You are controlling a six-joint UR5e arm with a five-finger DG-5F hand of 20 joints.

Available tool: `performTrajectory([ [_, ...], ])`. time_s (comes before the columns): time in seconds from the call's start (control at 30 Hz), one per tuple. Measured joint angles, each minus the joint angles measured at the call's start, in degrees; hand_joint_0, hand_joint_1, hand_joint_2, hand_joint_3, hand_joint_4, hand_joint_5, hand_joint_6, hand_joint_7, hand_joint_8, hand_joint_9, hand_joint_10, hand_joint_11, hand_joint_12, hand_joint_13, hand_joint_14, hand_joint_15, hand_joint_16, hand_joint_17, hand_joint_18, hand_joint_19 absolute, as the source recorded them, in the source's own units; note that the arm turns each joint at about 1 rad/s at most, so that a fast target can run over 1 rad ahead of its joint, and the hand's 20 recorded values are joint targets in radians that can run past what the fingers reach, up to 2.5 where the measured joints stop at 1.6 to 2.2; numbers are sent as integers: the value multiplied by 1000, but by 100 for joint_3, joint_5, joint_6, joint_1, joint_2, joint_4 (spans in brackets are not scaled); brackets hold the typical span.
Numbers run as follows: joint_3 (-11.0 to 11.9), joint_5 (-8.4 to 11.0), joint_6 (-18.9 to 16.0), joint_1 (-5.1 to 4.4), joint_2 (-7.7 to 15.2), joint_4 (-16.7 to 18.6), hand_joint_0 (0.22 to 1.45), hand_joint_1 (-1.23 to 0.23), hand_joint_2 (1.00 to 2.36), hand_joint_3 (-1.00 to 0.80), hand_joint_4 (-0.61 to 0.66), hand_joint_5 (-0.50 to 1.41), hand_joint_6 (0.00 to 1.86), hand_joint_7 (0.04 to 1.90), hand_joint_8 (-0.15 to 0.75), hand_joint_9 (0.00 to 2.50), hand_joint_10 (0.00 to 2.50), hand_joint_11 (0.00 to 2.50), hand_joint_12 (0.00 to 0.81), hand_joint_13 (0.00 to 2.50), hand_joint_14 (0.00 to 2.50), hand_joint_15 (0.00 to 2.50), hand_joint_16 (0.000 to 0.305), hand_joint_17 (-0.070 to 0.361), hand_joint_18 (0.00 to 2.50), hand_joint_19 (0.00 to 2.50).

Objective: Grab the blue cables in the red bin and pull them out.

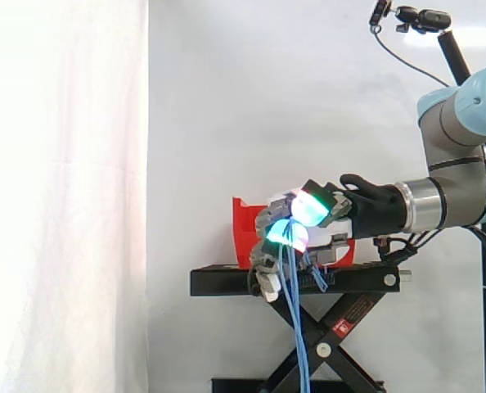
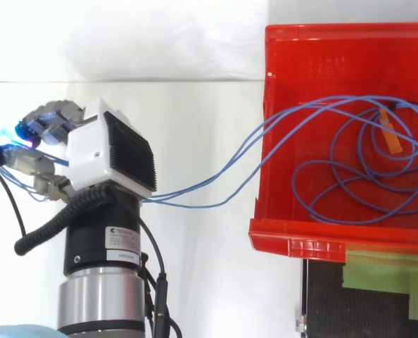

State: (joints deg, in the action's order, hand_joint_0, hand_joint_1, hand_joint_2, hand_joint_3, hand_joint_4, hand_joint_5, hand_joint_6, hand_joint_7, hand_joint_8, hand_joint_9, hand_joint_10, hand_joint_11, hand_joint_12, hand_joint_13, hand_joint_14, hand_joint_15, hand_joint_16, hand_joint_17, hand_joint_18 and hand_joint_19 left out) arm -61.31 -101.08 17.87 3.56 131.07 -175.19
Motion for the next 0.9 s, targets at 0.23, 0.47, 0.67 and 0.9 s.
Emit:
performTrajectory([
  [0.23, -1, -7, 1, -7, 0, 9, 903, -831, 1000, -1000, 88, 818, 874, 593, 272, 964, 17, 1192, 326, 1191, 16, 1328, 44, 98, 827, 807],
  [0.47, 0, -9, 1, -10, 0, 11, 907, -836, 1000, -1000, 91, 823, 866, 590, 278, 978, 19, 1197, 297, 1180, 868, 1338, 43, 97, 1007, 1071],
  [0.67, 0, -9, 1, -11, 1, 9, 911, -837, 1000, -1000, 89, 828, 854, 593, 282, 983, 16, 1208, 297, 1083, 1795, 1062, 41, 92, 1104, 1231],
  [0.9, -2, -11, 1, -9, 0, 5, 911, -871, 1000, -1000, 87, 824, 836, 605, 283, 983, 16, 1217, 302, 1014, 2189, 1026, 39, 88, 1153, 1286],
])
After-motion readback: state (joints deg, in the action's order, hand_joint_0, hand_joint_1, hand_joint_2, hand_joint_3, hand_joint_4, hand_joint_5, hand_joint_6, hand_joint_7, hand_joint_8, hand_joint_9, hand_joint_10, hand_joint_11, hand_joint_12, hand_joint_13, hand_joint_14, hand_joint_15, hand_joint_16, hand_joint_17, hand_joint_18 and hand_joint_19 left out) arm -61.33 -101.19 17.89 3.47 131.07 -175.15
